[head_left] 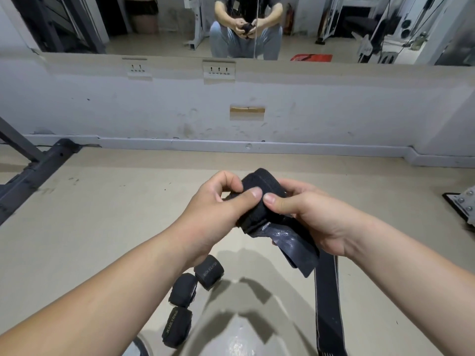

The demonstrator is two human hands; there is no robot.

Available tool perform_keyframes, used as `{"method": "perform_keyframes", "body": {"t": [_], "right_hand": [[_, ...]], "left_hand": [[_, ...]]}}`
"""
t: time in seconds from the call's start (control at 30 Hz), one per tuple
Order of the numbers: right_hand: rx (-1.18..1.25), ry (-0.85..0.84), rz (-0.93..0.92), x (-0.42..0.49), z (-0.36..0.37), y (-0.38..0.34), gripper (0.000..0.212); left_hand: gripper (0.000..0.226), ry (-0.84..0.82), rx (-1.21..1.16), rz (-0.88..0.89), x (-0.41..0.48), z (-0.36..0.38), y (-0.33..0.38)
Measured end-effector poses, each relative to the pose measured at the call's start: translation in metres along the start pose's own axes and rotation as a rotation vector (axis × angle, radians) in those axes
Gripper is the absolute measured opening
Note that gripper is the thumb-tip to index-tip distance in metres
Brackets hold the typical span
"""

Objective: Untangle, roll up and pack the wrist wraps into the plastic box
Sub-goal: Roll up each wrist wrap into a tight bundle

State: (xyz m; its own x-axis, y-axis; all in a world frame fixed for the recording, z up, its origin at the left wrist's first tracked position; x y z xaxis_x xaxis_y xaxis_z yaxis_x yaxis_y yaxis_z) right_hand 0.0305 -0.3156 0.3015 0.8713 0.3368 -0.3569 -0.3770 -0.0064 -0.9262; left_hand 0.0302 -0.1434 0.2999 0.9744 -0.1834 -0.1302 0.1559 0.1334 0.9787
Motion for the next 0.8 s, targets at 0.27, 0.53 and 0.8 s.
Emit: {"method": "perform_keyframes", "body": {"t": [0.27,0.53,0.8], "right_hand": [[-0.065,0.02,-0.038,-0.004,-0.004,0.0,0.044],[-0.345,0.221,0.061,-0.008,-0.008,-0.001,0.055],[-0.266,0.33,-0.008,-0.008,-0.004,-0.007,0.029]], "left_hand": [[0.029,-0.245,0.006,-0.196,-0.001,-0.001,0.002],[0.057,-0.088,-0.003,-0.183,0.001,-0.011,-0.006],[0.058,0.084,0.027,-0.091,0.004,-0.011,-0.003]]}}
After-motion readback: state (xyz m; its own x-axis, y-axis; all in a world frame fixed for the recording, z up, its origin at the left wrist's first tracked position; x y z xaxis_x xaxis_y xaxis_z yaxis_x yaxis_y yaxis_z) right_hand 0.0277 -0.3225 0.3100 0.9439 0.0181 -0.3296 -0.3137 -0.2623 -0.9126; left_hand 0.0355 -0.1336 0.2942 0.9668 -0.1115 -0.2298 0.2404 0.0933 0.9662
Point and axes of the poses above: each hand's wrist, its own x-axis towards the middle knuckle, its own z-axis out of the palm, y = z × x, the point moved 4 cm from there along x, towards the middle knuckle, and after that the axes turned 4 degrees about -x, right-handed, at the moved point
